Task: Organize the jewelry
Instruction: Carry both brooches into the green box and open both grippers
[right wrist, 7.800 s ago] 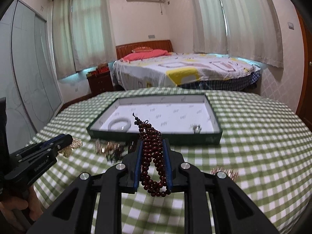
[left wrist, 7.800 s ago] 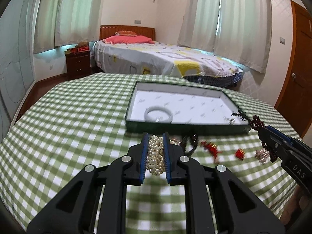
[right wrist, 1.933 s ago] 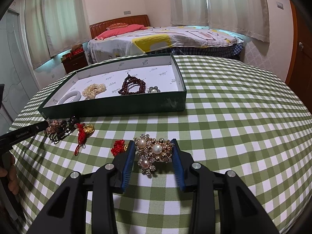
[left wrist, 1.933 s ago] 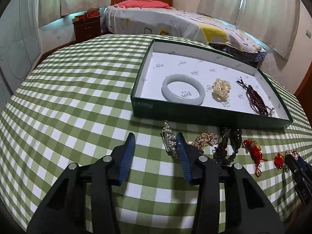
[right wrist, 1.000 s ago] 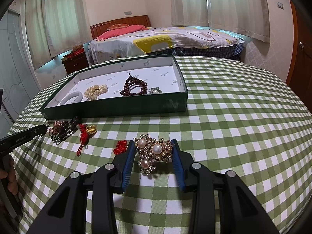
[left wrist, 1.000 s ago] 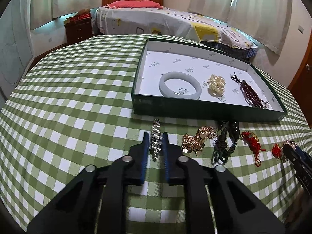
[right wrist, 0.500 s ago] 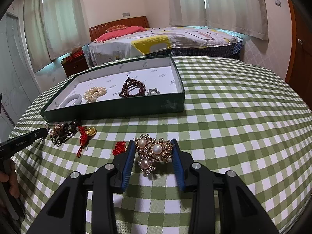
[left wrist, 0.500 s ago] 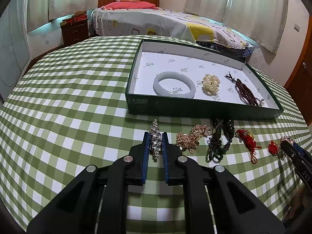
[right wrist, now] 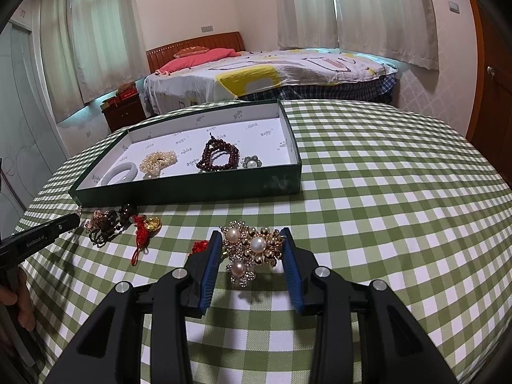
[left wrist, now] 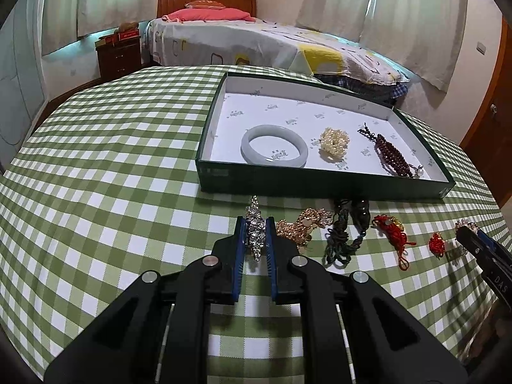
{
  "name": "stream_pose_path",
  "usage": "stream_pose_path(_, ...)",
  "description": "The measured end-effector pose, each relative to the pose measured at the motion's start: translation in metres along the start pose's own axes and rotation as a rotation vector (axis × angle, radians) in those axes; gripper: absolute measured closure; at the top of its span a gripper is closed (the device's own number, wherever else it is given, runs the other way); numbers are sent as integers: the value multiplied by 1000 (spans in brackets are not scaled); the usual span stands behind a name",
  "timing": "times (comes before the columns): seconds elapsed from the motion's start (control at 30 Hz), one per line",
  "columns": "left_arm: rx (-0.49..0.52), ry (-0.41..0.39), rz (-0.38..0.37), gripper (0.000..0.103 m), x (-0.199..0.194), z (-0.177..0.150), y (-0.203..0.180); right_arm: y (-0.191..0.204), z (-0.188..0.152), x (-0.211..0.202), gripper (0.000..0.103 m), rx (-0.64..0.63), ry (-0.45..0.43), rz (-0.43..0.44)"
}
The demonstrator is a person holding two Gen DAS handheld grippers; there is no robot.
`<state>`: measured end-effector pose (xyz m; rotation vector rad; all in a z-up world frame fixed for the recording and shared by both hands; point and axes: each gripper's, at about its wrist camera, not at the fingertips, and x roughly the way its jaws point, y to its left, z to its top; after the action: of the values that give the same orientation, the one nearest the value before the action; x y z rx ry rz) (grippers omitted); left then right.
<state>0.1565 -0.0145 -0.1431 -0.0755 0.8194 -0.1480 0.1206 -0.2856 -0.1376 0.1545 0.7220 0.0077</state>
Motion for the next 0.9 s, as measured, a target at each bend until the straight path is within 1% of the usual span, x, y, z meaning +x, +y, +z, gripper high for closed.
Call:
stream_pose_path(0.2, 0, -33, -12, 90, -14, 7, -6, 3, 7, -7, 66, -1, -19, 10)
stream_pose_path(0.43, 3, -93, -45, 90, -34, 29, -17, 10, 29, -18, 66, -4, -69, 38)
stream_pose_path(0.63, 15, -146, -77, 90, -39, 57, -30, 19, 57, -16, 66, -20, -111, 67)
stream_pose_path(0.73, 17, -168, -89, 90, -35, 74, -35, 24, 74, -14, 66, -39, -143, 75)
stream_pose_path(0.9, 23, -209, -87, 90, -25, 101, -43, 29, 105, -8, 66, -59, -202, 78)
